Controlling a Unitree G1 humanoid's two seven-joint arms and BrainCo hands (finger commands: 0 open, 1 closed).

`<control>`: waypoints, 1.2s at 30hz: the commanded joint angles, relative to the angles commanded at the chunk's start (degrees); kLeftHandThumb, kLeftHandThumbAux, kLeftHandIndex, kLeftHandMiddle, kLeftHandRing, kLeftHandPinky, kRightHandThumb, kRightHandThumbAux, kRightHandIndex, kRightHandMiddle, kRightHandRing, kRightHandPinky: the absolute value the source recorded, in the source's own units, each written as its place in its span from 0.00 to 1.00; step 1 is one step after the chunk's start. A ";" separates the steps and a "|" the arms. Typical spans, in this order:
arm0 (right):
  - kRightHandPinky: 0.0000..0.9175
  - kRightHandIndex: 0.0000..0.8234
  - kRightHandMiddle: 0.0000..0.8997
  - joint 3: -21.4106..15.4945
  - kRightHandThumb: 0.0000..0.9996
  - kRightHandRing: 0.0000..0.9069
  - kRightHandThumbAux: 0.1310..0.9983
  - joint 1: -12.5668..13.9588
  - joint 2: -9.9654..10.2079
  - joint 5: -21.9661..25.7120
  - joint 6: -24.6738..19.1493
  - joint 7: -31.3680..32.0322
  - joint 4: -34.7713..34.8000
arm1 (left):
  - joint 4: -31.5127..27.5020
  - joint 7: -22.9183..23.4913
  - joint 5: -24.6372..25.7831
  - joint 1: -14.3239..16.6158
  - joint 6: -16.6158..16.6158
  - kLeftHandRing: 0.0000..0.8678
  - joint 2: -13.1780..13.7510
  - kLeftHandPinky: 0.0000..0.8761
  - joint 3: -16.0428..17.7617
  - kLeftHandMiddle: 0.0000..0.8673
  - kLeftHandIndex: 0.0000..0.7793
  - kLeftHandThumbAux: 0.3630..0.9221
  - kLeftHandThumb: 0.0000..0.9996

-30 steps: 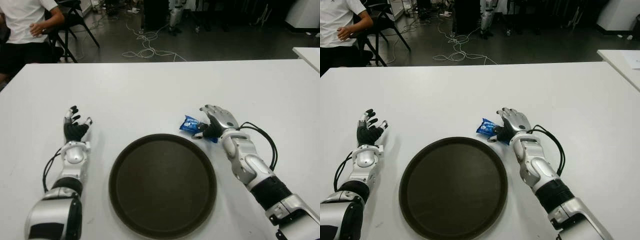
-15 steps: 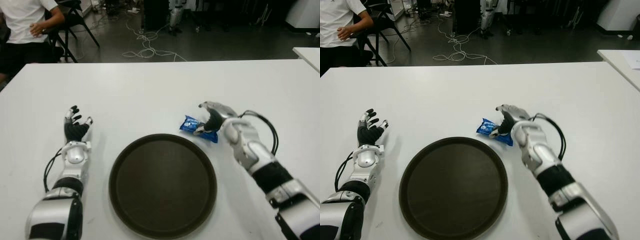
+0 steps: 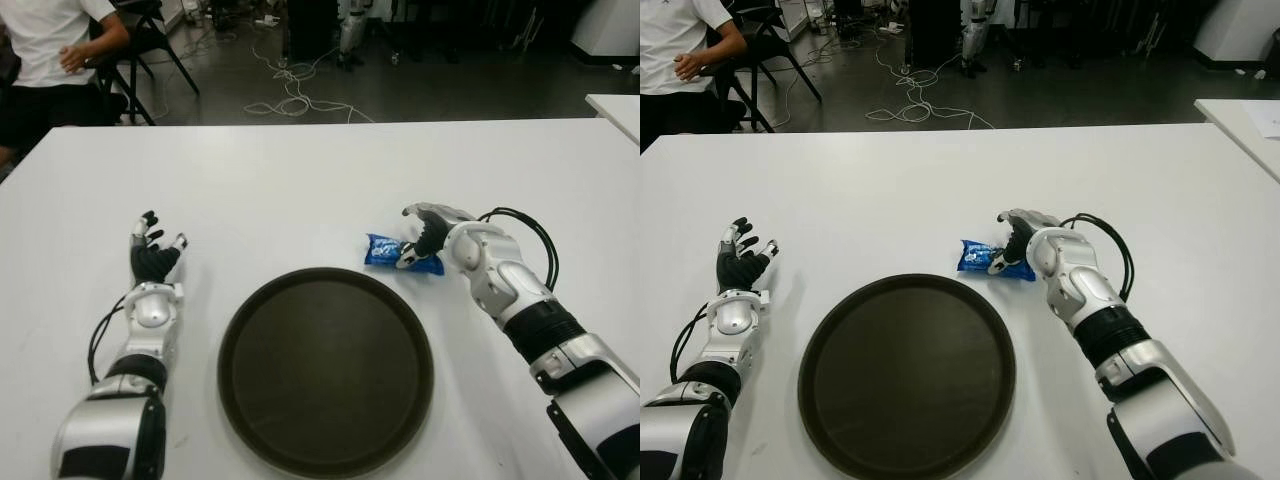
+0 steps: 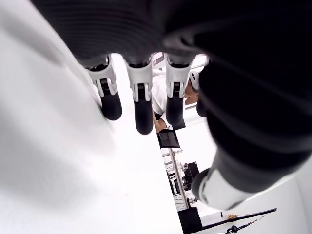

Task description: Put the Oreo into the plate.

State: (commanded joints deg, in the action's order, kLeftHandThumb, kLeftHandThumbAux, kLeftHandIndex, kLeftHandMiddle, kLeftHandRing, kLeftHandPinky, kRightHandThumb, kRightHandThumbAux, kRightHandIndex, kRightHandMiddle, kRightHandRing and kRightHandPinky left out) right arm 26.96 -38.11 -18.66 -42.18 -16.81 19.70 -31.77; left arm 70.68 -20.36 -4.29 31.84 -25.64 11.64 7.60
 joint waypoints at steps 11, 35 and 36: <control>0.00 0.02 0.04 -0.01 0.00 0.04 0.70 -1.02 0.13 -0.03 -1.34 1.09 -0.30 | -0.37 0.19 -0.24 -0.13 -0.47 0.18 -0.11 0.15 -0.52 0.19 0.21 0.75 0.07; 0.00 0.05 0.07 2.90 0.00 0.05 0.72 -1.73 -1.73 -0.77 0.56 3.54 -0.68 | -0.26 -0.73 -0.54 -0.36 -1.71 0.18 -0.10 0.15 -0.97 0.20 0.19 0.73 0.10; 0.00 0.05 0.07 2.89 0.00 0.05 0.72 -1.69 -1.76 -0.74 0.61 3.52 -0.69 | -0.24 -0.72 -0.50 -0.33 -1.68 0.18 -0.11 0.15 -0.93 0.20 0.19 0.73 0.10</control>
State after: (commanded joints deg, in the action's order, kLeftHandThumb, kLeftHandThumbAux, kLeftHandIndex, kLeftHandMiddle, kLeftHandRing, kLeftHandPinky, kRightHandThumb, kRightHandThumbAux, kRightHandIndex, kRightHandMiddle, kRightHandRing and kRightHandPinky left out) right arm 29.85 -39.80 -20.42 -42.92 -16.20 23.22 -32.47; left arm 70.45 -21.08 -4.80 31.51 -27.32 11.52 6.67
